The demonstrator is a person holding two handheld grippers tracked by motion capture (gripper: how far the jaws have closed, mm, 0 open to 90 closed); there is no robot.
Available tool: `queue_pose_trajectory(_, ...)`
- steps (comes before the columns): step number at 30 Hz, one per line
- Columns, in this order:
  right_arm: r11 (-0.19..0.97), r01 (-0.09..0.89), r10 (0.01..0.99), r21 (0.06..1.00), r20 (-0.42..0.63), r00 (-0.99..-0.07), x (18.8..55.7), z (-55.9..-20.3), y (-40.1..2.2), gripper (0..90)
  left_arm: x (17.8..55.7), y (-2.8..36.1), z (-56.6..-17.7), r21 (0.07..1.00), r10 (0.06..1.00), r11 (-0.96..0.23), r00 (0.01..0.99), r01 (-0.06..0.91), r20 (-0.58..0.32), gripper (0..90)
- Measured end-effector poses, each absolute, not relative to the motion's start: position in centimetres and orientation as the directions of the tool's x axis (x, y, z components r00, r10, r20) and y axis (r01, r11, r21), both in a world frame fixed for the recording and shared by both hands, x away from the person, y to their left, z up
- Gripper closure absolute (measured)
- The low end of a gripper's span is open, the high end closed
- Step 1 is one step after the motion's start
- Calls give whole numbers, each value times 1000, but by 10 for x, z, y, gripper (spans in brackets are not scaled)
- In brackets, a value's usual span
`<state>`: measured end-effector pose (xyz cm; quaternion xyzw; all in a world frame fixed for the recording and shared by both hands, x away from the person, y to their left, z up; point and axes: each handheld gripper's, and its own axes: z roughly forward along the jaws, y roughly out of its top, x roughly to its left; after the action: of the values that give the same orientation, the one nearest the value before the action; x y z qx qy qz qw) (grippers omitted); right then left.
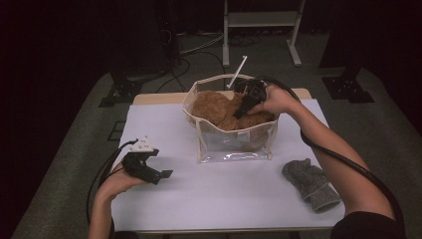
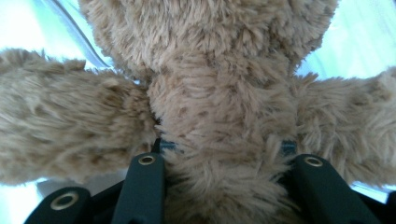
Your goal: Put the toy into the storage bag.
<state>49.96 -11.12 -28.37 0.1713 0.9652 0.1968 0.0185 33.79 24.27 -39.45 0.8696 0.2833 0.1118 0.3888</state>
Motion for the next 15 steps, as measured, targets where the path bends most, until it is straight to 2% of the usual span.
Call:
queue_pose_trajectory(4, 867, 330, 345, 373, 27, -938, 501, -288, -110, 536, 338, 243, -395, 736, 582, -539, 813, 409, -25, 28)
queue_pose_trajectory(9, 871, 319, 345, 374, -3, -938, 498, -280, -108, 364, 337, 242, -395, 741, 584, -530, 811, 411, -32, 28)
queue_pose_trajectory(15, 852, 304, 341, 426, -11, -940, 496, -267, -108, 354, 338, 240, -394, 737, 576, -542, 817, 404, -24, 28)
